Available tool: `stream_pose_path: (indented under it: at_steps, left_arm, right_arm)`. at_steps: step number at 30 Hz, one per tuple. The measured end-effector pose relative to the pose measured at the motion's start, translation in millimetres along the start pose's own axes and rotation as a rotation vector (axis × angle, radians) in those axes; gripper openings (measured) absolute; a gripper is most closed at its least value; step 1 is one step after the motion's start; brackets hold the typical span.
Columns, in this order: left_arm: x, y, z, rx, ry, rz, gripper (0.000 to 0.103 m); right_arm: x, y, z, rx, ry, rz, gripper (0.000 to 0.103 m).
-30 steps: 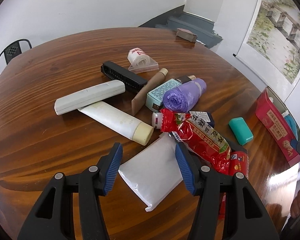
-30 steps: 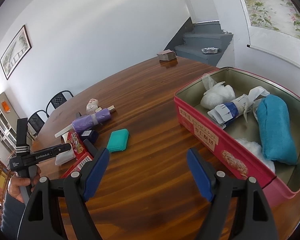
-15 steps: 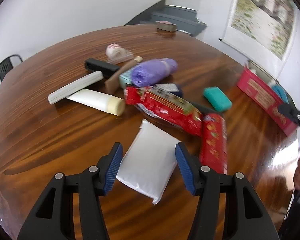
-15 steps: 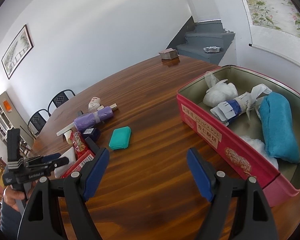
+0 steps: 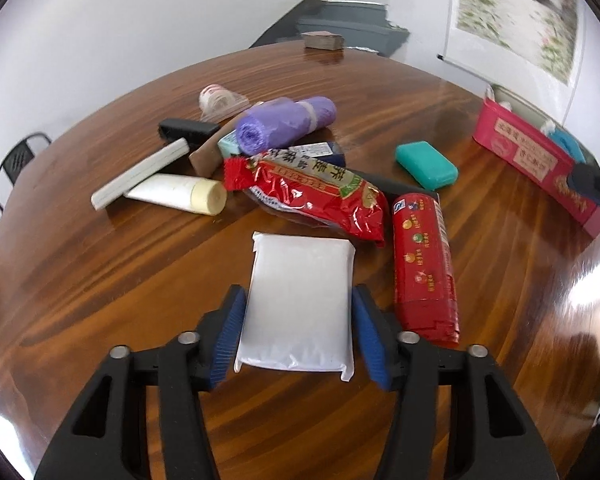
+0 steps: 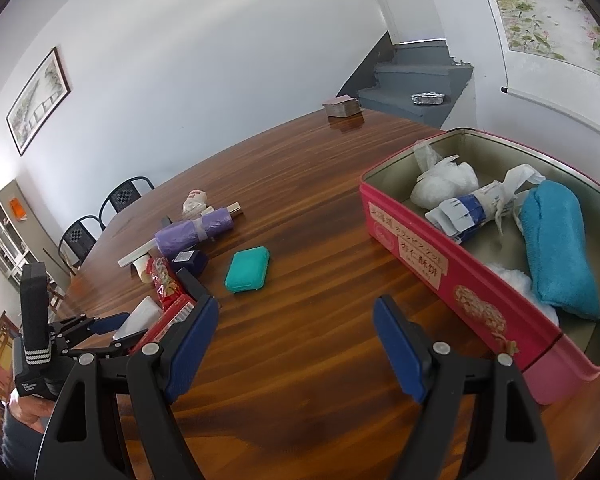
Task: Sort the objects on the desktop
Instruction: 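Grasp the red snack can with the right gripper while the left holds the packet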
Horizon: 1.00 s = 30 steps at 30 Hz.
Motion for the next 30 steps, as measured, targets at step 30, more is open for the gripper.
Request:
stream_pose_path:
  at_steps: [30]
  left_arm:
    - [-61, -48, 20, -0.16, 0.134, -0.145, 0.051]
  right_arm:
    - [104, -121, 31, -0.181, -0.306, -0.031, 0.083]
Point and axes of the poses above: each gripper's, at about its wrist camera, not at the fingertips, and x roughly the way its jaws point, y to its right, z to its underside, the point moved 5 cm from there along x, roughly the way its jaws point, and after that the axes turned 1 degree about -y, right-handed, at the moved point
